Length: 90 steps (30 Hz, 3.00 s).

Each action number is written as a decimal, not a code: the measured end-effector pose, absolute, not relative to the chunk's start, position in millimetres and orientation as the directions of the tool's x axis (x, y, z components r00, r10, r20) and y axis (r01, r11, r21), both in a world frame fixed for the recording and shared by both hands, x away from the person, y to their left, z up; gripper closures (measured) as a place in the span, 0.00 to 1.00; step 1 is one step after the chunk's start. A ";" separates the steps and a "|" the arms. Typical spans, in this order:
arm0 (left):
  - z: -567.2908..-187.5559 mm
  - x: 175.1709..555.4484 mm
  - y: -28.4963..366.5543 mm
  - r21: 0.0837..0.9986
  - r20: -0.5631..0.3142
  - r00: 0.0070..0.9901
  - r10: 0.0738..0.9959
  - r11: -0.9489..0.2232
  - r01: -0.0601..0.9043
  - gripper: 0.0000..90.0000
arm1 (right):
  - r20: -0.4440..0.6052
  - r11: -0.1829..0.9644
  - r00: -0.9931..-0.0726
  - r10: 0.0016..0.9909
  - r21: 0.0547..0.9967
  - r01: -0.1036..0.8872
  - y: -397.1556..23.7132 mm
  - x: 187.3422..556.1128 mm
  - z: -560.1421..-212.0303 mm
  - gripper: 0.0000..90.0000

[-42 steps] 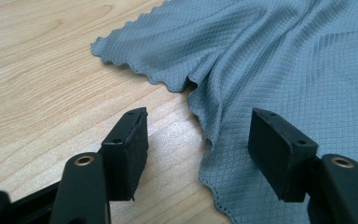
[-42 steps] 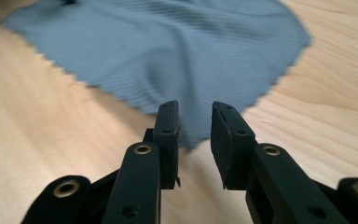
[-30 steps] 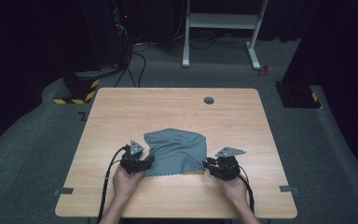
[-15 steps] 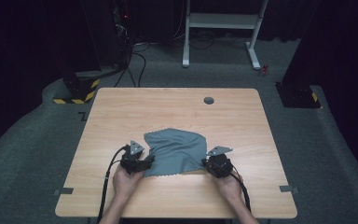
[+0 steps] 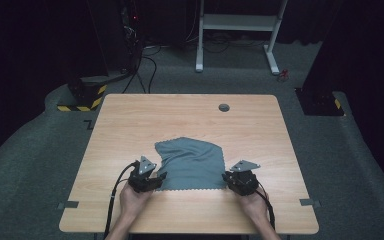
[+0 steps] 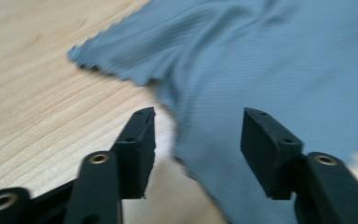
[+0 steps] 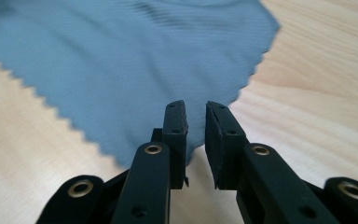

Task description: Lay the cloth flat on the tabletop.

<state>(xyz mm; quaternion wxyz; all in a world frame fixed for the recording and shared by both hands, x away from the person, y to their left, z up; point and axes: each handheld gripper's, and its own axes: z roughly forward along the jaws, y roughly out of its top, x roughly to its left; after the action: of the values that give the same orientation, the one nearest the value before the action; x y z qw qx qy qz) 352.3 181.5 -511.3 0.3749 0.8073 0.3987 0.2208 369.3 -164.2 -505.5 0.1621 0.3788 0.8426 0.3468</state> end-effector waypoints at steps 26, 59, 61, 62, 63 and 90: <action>-508.1 327.5 174.0 0.702 0.058 0.708 0.704 -0.533 0.473 0.73 | 0.021 0.486 -0.722 0.692 0.726 0.486 -163.8 344.1 -514.1 0.87; -496.3 366.7 166.5 0.710 0.042 0.631 0.774 -0.468 0.527 0.68 | -0.028 0.479 -0.691 0.722 0.741 0.471 -140.4 365.5 -521.9 0.70; -493.9 380.8 168.9 0.706 0.039 0.601 0.799 -0.447 0.549 0.65 | -0.029 0.478 -0.689 0.724 0.742 0.471 -139.2 367.9 -523.0 0.69; -493.9 380.8 168.9 0.706 0.039 0.601 0.799 -0.447 0.549 0.64 | -0.029 0.478 -0.689 0.724 0.742 0.471 -139.2 367.9 -523.0 0.69; -493.1 392.5 170.0 0.699 0.035 0.579 0.814 -0.434 0.568 0.64 | -0.034 0.481 -0.690 0.723 0.741 0.469 -138.8 367.6 -523.0 0.69; -509.0 438.5 162.1 0.658 0.081 0.510 0.856 -0.430 0.618 0.52 | -0.023 0.477 -0.689 0.724 0.739 0.476 -139.8 367.1 -523.3 0.65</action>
<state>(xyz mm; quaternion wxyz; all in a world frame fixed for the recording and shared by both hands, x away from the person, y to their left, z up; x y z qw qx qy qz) 438.5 162.1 -509.0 0.2874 0.8200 0.4497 0.2071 367.1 -139.8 -523.3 0.1690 0.3560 0.8425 0.3672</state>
